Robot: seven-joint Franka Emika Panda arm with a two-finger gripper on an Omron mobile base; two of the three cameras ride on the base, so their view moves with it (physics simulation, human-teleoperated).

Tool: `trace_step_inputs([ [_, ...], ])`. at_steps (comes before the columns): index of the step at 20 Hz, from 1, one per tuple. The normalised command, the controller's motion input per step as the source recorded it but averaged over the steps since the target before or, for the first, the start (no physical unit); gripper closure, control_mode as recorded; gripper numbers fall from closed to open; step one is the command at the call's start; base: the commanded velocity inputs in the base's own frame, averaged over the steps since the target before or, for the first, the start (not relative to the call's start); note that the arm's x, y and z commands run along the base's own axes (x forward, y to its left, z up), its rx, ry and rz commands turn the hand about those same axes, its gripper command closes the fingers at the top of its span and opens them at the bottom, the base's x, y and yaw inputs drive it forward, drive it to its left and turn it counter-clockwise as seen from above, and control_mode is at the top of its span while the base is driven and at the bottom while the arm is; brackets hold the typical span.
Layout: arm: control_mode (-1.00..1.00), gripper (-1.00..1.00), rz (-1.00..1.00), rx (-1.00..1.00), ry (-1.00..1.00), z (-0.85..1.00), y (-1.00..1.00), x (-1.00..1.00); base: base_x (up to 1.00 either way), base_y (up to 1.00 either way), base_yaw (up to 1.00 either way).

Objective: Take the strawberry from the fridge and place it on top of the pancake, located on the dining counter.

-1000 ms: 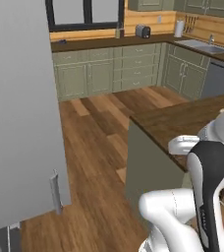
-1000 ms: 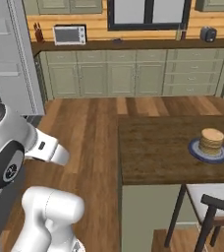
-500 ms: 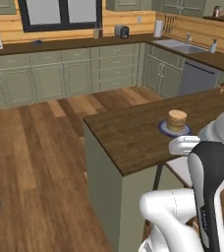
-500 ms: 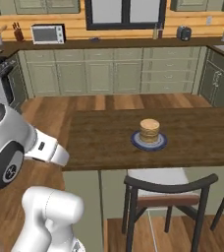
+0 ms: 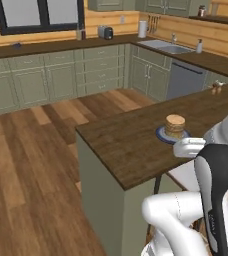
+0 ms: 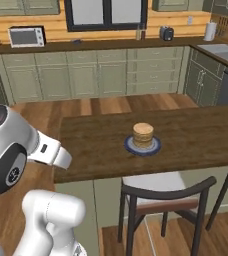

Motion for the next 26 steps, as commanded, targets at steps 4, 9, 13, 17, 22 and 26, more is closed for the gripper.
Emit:
trace_step_inputs([
  [4, 1.00, 1.00, 0.00, 0.00, 0.00, 0.00, 0.00, 0.00, 0.98, -0.04, -0.40],
  [9, 1.00, 1.00, 0.00, 0.00, 0.00, 0.00, 0.00, 0.00, 0.81, -0.52, -0.38],
  [13, -1.00, 1.00, -0.21, 0.07, 0.06, 0.06, -0.69, 0.75, 0.19, -0.23, -0.08],
  [17, -1.00, 1.00, -0.26, 0.07, 0.16, 0.01, -0.95, 1.00, 0.00, 0.00, 0.00],
  [22, -1.00, 1.00, -0.28, 0.01, 0.23, -0.04, -0.33, 0.99, 0.00, 0.00, 0.00],
  [26, -1.00, 1.00, -0.11, 0.00, 0.15, -0.06, 0.00, 0.93, 0.00, 0.00, 0.00],
])
